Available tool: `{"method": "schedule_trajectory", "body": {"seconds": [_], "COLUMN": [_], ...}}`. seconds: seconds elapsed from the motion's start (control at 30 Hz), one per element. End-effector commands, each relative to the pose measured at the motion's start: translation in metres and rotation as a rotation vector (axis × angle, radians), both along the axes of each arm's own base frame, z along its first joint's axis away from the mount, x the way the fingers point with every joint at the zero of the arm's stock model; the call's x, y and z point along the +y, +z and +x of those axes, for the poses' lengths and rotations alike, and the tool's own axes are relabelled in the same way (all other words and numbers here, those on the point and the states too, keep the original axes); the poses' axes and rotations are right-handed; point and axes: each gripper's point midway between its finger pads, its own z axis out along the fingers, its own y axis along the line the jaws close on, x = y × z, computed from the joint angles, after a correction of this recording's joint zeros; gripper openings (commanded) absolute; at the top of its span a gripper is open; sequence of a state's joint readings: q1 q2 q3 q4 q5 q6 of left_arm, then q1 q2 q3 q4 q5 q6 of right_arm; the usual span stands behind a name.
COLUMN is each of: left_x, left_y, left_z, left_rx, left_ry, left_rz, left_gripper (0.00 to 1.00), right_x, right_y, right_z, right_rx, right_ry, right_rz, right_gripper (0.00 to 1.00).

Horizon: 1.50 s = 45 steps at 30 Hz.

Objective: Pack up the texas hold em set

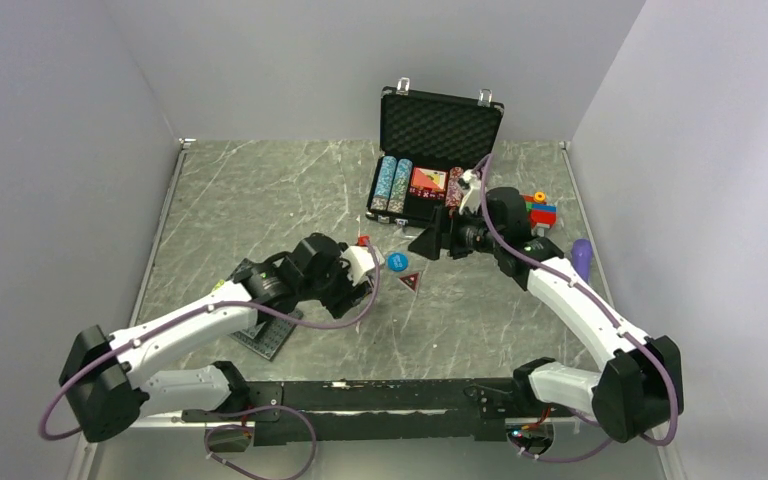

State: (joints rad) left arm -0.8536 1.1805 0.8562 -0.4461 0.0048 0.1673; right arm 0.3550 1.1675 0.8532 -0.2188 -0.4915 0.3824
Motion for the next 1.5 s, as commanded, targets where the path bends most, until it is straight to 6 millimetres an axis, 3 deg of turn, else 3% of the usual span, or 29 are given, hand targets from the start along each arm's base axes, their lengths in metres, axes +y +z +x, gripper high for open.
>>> {"method": "schedule_trajectory", "body": {"seconds": [0.0, 0.17, 0.3, 0.43, 0.67, 0.83, 0.87, 1.03, 1.1, 1.13, 1.23, 1.3, 1.47], "left_x": [-0.034, -0.039, -0.041, -0.04, -0.04, -0.038, -0.037, -0.032, -0.03, -0.028, -0.023, -0.021, -0.011], "left_y": [0.033, 0.047, 0.049, 0.049, 0.047, 0.047, 0.047, 0.048, 0.051, 0.052, 0.054, 0.058, 0.078], "left_z": [-0.027, -0.039, -0.043, -0.045, -0.045, -0.043, -0.041, -0.033, -0.03, -0.029, -0.026, -0.028, -0.023], "left_rx": [-0.034, -0.059, -0.066, -0.08, -0.094, -0.113, -0.116, -0.137, -0.148, -0.151, -0.16, -0.167, -0.227], "left_ry": [-0.212, -0.266, -0.279, -0.278, -0.268, -0.248, -0.238, -0.19, -0.166, -0.158, -0.125, -0.124, -0.097], "left_rz": [-0.191, -0.249, -0.245, -0.235, -0.215, -0.209, -0.205, -0.19, -0.187, -0.182, -0.172, -0.183, -0.243], "left_gripper": [0.0, 0.0, 0.0, 0.0, 0.0, 0.0, 0.0, 0.0, 0.02, 0.16, 0.88, 0.98, 0.99], "right_x": [0.042, 0.072, 0.08, 0.091, 0.109, 0.119, 0.12, 0.118, 0.117, 0.114, 0.098, 0.083, 0.026], "right_y": [0.015, 0.019, 0.016, 0.009, 0.002, -0.003, -0.004, -0.009, -0.006, -0.004, -0.002, 0.003, 0.013], "right_z": [-0.051, -0.079, -0.085, -0.092, -0.1, -0.109, -0.11, -0.103, -0.097, -0.092, -0.07, -0.051, 0.007], "right_rx": [0.124, 0.186, 0.207, 0.245, 0.279, 0.295, 0.299, 0.289, 0.263, 0.241, 0.188, 0.154, 0.052], "right_ry": [0.179, 0.261, 0.263, 0.291, 0.329, 0.363, 0.365, 0.316, 0.293, 0.269, 0.156, 0.082, -0.112], "right_rz": [0.14, 0.229, 0.242, 0.237, 0.26, 0.255, 0.251, 0.227, 0.216, 0.203, 0.133, 0.112, 0.07], "right_gripper": [0.87, 0.82, 0.78, 0.67, 0.61, 0.51, 0.48, 0.0, 0.0, 0.0, 0.0, 0.0, 0.0]}}
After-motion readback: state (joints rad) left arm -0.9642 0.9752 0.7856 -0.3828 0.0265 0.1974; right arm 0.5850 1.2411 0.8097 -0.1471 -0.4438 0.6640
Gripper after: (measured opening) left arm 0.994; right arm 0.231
